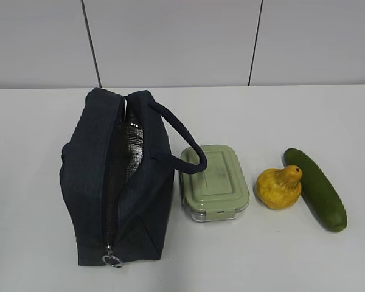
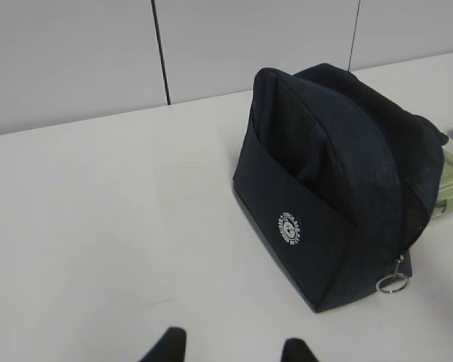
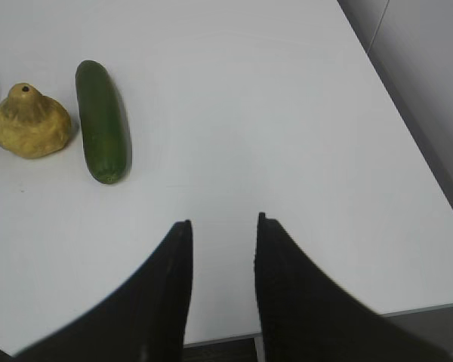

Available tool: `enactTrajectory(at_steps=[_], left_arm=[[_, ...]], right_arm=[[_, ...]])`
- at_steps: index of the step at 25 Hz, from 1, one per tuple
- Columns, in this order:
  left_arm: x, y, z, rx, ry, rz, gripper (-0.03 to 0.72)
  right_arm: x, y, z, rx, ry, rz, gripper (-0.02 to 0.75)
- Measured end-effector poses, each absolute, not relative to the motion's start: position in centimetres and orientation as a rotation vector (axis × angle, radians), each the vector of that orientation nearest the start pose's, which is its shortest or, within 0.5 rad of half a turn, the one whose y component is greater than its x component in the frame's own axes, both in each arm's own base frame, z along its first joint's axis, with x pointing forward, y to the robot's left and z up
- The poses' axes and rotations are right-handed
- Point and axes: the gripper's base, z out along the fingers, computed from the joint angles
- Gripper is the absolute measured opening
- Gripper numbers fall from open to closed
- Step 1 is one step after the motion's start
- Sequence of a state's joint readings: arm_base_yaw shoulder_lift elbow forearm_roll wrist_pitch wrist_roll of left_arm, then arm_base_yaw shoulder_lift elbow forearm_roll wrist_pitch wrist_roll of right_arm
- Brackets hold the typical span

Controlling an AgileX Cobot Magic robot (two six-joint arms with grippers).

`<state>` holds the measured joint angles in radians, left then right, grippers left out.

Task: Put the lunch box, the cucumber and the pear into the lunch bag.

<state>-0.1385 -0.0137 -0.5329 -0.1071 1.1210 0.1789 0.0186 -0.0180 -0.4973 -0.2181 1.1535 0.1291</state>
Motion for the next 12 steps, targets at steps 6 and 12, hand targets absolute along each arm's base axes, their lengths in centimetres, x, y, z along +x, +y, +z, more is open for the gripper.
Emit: enactTrajectory(at_steps=[6, 12], left_arm=[[-1.49, -0.68, 28.17, 0.336, 2.027, -0.103, 0.241], [-1.49, -0.68, 28.17, 0.336, 2.027, -0.103, 0.241]], right_arm=[[-1.22, -1.82, 27.06, 0.141, 2.101, -0.175, 0.235], [-1.22, -1.82, 27.06, 0.141, 2.101, -0.175, 0.235]])
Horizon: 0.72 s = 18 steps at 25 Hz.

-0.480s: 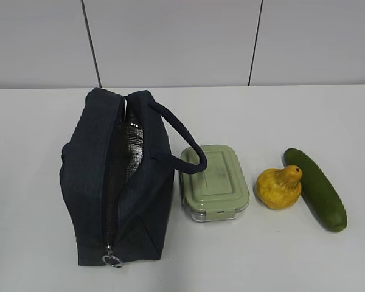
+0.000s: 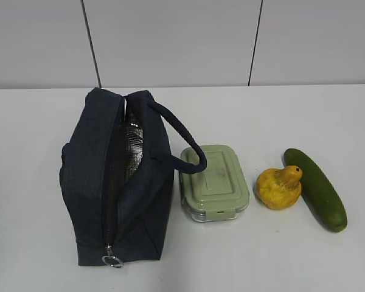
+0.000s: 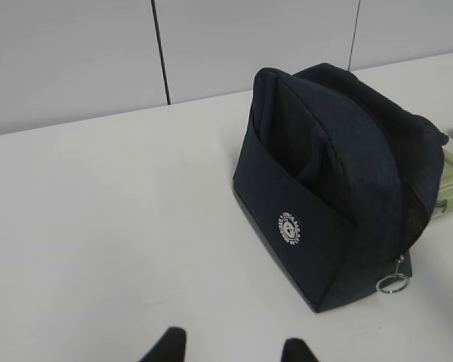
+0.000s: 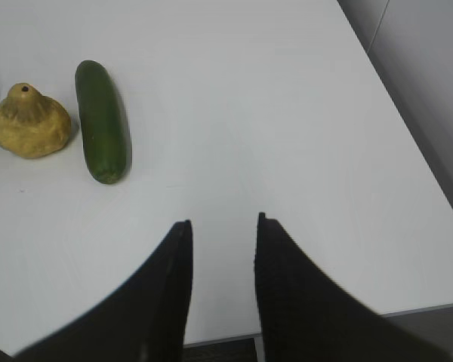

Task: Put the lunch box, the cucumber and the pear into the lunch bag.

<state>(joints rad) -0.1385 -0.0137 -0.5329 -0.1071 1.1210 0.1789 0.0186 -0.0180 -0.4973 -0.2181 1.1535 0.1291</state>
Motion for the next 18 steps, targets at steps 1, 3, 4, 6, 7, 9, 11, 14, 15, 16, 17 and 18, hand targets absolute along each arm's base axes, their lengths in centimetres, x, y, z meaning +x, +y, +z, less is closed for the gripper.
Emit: enactTrajectory(at_steps=[1, 3, 4, 6, 7, 9, 11, 14, 15, 16, 17, 18], left_arm=[[-1.49, -0.68, 28.17, 0.336, 2.027, -0.103, 0.241], [-1.49, -0.68, 28.17, 0.336, 2.027, -0.103, 0.241], [-1.49, -0.68, 28.17, 0.336, 2.027, -0.103, 0.241], [-1.49, -0.68, 28.17, 0.336, 2.027, -0.103, 0.241], [-1.49, -0.68, 28.17, 0.336, 2.027, -0.103, 0.241], [-1.49, -0.68, 28.17, 0.336, 2.027, -0.103, 0.241], [-1.49, -0.68, 28.17, 0.336, 2.027, -0.103, 0.241], [-1.49, -0.68, 28.17, 0.336, 2.027, -0.103, 0.241], [-1.49, -0.68, 28.17, 0.336, 2.027, -0.103, 0.241], [-1.49, -0.68, 28.17, 0.336, 2.027, -0.103, 0.241], [-1.49, -0.68, 28.17, 0.336, 2.027, -0.103, 0.241], [-1.49, -0.68, 28.17, 0.336, 2.027, -0.103, 0.241]], right_arm=[[-1.22, -1.82, 27.06, 0.141, 2.101, -0.175, 0.235], [-1.22, -1.82, 27.06, 0.141, 2.101, -0.175, 0.235], [-1.22, -1.82, 27.06, 0.141, 2.101, -0.175, 0.235], [-1.22, -1.82, 27.06, 0.141, 2.101, -0.175, 0.235], [-1.22, -1.82, 27.06, 0.141, 2.101, -0.175, 0.235], [-1.22, -1.82, 27.06, 0.141, 2.101, -0.175, 0.235], [-1.22, -1.82, 27.06, 0.141, 2.101, -0.175, 0.235], [-1.22, -1.82, 27.06, 0.141, 2.101, -0.175, 0.235], [-1.22, -1.82, 27.06, 0.141, 2.101, -0.175, 0.235], [-1.22, -1.82, 27.06, 0.141, 2.101, -0.175, 0.235], [-1.22, -1.82, 27.06, 0.141, 2.101, -0.175, 0.235], [-1.22, -1.82, 27.06, 0.141, 2.101, -0.175, 0.235]])
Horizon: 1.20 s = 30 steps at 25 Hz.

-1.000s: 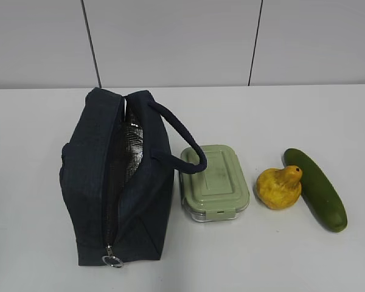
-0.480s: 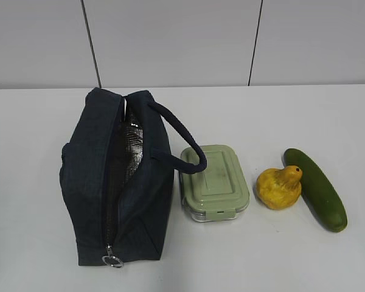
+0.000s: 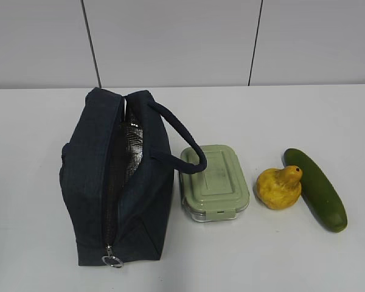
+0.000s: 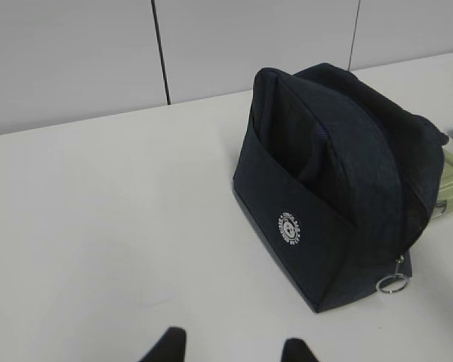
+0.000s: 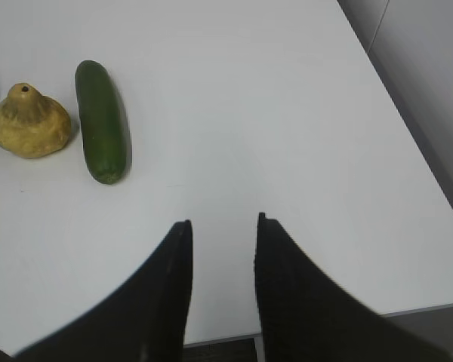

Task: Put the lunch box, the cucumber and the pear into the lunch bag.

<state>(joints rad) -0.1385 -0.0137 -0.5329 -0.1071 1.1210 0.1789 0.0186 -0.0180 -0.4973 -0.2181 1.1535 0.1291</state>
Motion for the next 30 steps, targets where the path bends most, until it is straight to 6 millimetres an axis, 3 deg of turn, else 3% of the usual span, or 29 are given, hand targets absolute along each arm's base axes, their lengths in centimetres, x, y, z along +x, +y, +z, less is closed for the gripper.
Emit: enactTrajectory(at_steps=[15, 18, 23, 30], left_arm=[[-1.4, -0.8, 28.2, 0.337, 2.029, -0.114, 0.241], [-0.8, -1.2, 29.2, 0.338, 2.032, -0.176, 0.241], [2.2, -2.5, 31.0, 0.322, 2.103, -0.317, 0.241], [8.2, -3.7, 32.1, 0.251, 2.214, -0.416, 0.241]], right_arm=[[-1.1, -1.5, 27.0, 0.114, 2.114, -0.146, 0.235], [-0.4, -1.1, 27.1, 0.072, 2.166, -0.109, 0.235], [2.2, 0.0, 27.4, 0.005, 2.277, 0.022, 0.235], [6.0, 1.4, 28.9, -0.021, 2.307, 0.2, 0.235]])
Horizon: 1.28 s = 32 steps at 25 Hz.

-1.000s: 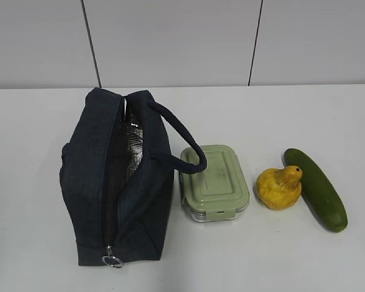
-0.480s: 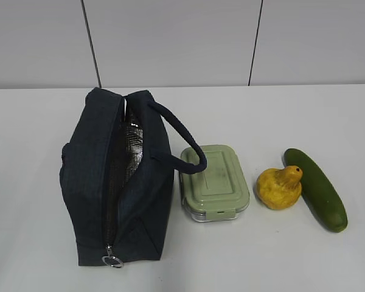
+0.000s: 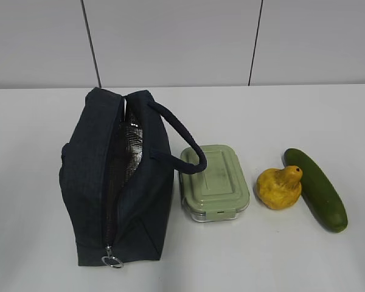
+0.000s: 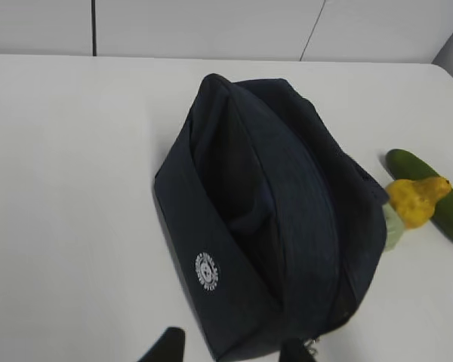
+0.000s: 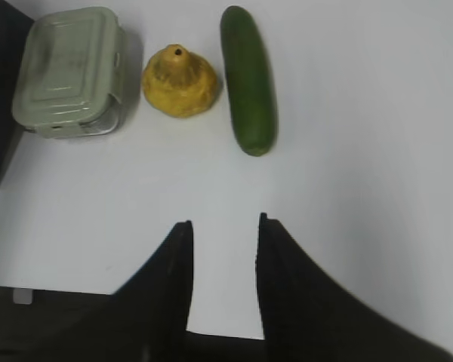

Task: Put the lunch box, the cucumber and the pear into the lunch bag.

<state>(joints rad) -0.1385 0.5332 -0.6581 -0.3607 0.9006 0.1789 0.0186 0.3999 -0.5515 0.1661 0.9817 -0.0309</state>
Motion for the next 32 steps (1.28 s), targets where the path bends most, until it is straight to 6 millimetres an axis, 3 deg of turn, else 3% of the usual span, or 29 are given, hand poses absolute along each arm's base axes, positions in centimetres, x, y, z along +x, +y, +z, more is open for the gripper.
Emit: enactTrajectory(at_steps=[7, 12, 19, 25, 32], left_arm=[[13.1, -4.0, 32.1, 0.173, 2.18, -0.404, 0.241], [16.3, -4.8, 30.9, 0.249, 2.24, -0.394, 0.249], [20.3, -6.0, 30.8, 0.356, 2.34, -0.425, 0.344], [23.3, -7.3, 31.4, 0.469, 2.419, -0.523, 0.351], [24.7, -7.8, 32.1, 0.49, 2.422, -0.56, 0.354]], right_arm=[[11.0, 2.2, 27.6, -0.123, 2.462, 0.278, 0.241], [15.6, 2.5, 27.0, -0.189, 2.574, 0.306, 0.288], [21.7, 2.7, 27.2, -0.243, 2.624, 0.312, 0.354], [26.8, 2.8, 25.2, -0.249, 2.714, 0.323, 0.36], [30.3, 2.8, 22.0, -0.267, 2.813, 0.329, 0.361]])
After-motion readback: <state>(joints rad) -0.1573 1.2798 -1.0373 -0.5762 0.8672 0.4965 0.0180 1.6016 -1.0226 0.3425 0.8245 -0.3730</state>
